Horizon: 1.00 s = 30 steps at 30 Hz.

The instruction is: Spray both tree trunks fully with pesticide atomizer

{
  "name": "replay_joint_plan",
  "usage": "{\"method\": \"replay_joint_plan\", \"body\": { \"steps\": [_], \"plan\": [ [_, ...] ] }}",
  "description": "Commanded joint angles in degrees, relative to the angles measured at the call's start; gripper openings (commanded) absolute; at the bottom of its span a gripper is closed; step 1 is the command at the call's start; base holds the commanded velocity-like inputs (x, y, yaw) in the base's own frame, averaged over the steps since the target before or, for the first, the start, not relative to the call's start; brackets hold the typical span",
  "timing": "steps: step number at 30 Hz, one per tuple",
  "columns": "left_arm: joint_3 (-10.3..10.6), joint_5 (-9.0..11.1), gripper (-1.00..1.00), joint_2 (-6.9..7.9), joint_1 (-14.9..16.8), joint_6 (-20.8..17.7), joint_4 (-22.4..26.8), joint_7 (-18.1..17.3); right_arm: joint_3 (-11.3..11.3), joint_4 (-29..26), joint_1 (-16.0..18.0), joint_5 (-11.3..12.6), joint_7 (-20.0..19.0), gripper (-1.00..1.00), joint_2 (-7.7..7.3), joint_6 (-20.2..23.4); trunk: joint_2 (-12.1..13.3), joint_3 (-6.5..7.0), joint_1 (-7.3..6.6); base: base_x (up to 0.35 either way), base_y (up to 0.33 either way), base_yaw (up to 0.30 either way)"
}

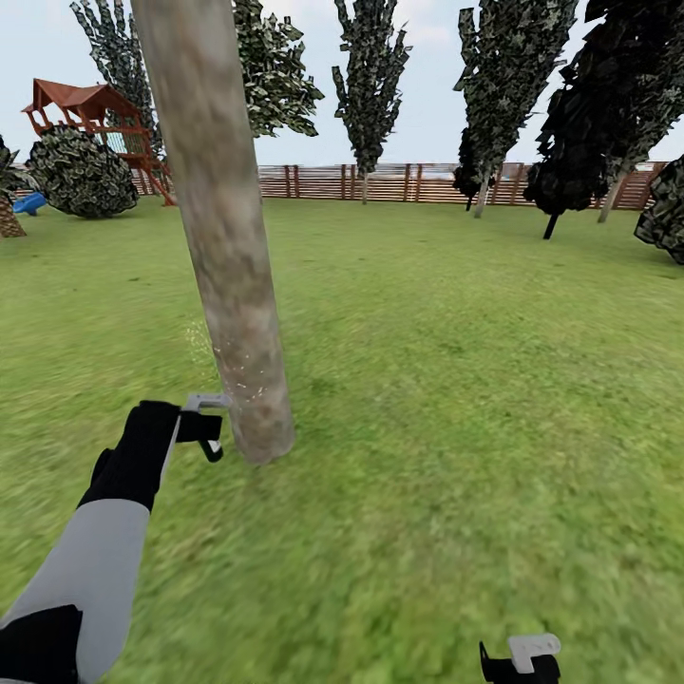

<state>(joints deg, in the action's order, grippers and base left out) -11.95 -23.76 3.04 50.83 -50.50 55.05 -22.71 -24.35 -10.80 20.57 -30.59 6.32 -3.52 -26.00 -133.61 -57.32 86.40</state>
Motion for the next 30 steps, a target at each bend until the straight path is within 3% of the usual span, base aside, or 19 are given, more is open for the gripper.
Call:
{"method": "replay_joint_plan", "body": {
  "steps": [1,6,17,19,22,27,30],
  "plan": [
    [0.26,-0.13,-1.0,0.13,0.08,-0.36,0.25,-0.64,0.0,-0.01,0.0,0.0,0.0,1.0,-0.03,0.02,0.0,0.0,0.0,0.0,0.0,0.0],
    [0.51,-0.29,-1.0,0.94,0.15,-0.72,0.65,-3.3,0.03,0.06,0.0,0.0,-0.03,1.0,-0.09,0.07,0.0,0.0,0.0,0.0,-0.11,0.0],
    [0.69,-0.5,-1.0,1.09,0.29,-0.74,0.7,-3.61,0.09,0.08,0.0,0.0,-0.07,1.0,-0.09,0.07,0.0,0.0,0.0,-0.052,-0.262,0.0],
    [0.55,-0.53,-1.0,1.46,1.29,-0.77,0.72,-3.64,0.09,0.08,0.0,0.0,-0.05,1.0,-0.06,0.07,0.0,0.0,0.0,-0.149,-0.251,0.0],
    [0.27,-0.2,-1.0,4.03,4.12,-2.41,0.68,-3.65,0.09,0.08,0.0,-0.02,-0.05,1.0,-0.01,0.07,0.0,0.0,0.0,-0.112,-0.256,0.0],
    [0.79,-0.16,-1.0,3.59,4.46,-3.36,0.71,-3.65,0.09,0.09,0.0,-0.09,-0.06,1.0,0.14,0.07,0.0,0.0,0.0,-0.043,-0.267,0.054],
    [0.56,-0.09,-1.0,4.23,5.17,-3.37,0.68,-3.65,0.09,0.08,0.0,-0.09,-0.08,1.0,0.19,0.07,0.0,0.0,0.0,0.0,-0.273,0.269]
  ]
}}
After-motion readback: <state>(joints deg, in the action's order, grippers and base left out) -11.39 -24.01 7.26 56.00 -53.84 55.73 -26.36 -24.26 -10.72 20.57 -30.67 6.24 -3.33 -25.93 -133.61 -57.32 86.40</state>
